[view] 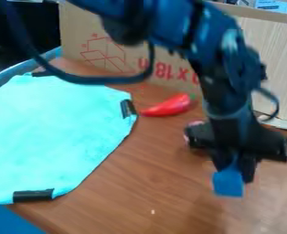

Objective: Move the blue block to the edge of the cloth

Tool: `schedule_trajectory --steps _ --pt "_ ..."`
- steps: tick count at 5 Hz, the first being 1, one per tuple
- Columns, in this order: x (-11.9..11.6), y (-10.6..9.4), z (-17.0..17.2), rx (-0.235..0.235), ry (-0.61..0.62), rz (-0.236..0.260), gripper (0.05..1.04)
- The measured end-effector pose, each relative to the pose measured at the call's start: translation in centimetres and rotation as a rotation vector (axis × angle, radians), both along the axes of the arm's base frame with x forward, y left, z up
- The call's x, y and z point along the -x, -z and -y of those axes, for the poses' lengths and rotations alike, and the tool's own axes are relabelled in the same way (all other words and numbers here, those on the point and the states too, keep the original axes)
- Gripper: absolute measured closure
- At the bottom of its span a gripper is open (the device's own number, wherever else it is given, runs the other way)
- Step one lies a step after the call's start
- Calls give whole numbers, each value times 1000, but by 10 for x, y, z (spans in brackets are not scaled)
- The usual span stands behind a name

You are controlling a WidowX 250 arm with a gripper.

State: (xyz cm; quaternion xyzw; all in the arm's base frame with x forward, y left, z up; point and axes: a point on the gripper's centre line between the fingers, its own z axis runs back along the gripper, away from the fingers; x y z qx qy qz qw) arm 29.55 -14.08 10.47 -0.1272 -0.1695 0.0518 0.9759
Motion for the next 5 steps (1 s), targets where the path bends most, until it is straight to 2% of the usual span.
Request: schedule_trajectory --steps 1,2,3,4,5 --pt "-3 -28 -14 23 -63 -26 825" --pt "-13 -44 -53 53 -198 -103 825" --pt "-20 -49 -80 45 -247 -123 824" --pt "-32 -40 -122 -8 -298 -153 825" --pt "-32 -33 -145 -47 -295 -172 825"
